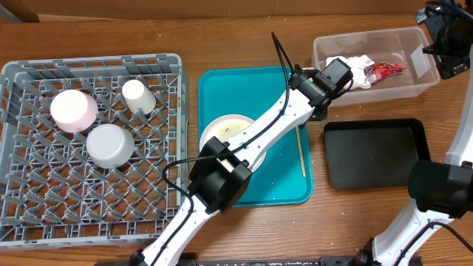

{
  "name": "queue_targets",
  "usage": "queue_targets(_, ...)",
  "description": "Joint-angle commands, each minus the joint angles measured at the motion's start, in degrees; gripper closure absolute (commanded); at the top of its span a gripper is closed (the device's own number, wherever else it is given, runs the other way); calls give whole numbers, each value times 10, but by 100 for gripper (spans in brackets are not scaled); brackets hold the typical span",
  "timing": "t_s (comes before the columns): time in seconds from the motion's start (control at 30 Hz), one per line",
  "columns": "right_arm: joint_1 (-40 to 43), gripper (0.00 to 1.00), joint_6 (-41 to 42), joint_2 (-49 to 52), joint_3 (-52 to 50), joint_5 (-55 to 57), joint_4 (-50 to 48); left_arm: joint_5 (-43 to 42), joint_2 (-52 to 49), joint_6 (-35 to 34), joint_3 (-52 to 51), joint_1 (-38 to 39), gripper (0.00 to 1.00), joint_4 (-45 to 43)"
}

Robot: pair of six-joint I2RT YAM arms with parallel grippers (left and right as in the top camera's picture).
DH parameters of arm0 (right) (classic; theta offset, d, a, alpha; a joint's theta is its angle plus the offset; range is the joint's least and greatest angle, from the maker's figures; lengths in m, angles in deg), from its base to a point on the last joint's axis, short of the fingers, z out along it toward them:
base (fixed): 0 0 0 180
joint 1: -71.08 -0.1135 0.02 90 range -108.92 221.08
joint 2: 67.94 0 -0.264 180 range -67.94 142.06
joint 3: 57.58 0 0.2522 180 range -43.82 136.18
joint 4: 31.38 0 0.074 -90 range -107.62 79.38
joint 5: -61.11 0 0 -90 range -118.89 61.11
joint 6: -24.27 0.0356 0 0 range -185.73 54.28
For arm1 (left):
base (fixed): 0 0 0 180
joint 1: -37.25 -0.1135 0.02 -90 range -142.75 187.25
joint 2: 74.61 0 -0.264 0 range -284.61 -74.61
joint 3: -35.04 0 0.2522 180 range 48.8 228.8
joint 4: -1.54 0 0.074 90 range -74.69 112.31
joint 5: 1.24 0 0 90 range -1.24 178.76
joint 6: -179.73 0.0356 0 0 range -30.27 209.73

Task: Sort waste into correct bins and load items into the dishwasher
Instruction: 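Return the left gripper to the tray and grasp the second chopstick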

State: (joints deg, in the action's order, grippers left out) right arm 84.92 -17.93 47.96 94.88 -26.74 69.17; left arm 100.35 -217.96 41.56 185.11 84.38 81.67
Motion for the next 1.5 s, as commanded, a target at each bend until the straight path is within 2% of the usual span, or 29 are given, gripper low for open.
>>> queue_targets(0.0,1,0,0,0,2,6,-1,6,-26,-16,-2,-1,56,6)
queue_targets(0.67,1,0,0,0,2,5,-1,-17,-73,-22,-17,1,60,9)
queue_targets(0.93,1,0,0,0,2,5,-1,-38,-73,-23,-46,2,69,4)
queue_targets(1.0,1,0,0,0,2,6,-1,-43,-73,-22,-46,2,85,5)
queue_targets(1.1,1,0,0,0,2,5,-1,-57,-73,-20,-46,1,96,6)
queue_targets(1.3,1,0,0,0,2,6,-1,-57,-51,-15,-27,-22,96,60)
queue_targets(1.47,1,0,0,0,2,6,-1,-57,-5,23,13,-62,96,129)
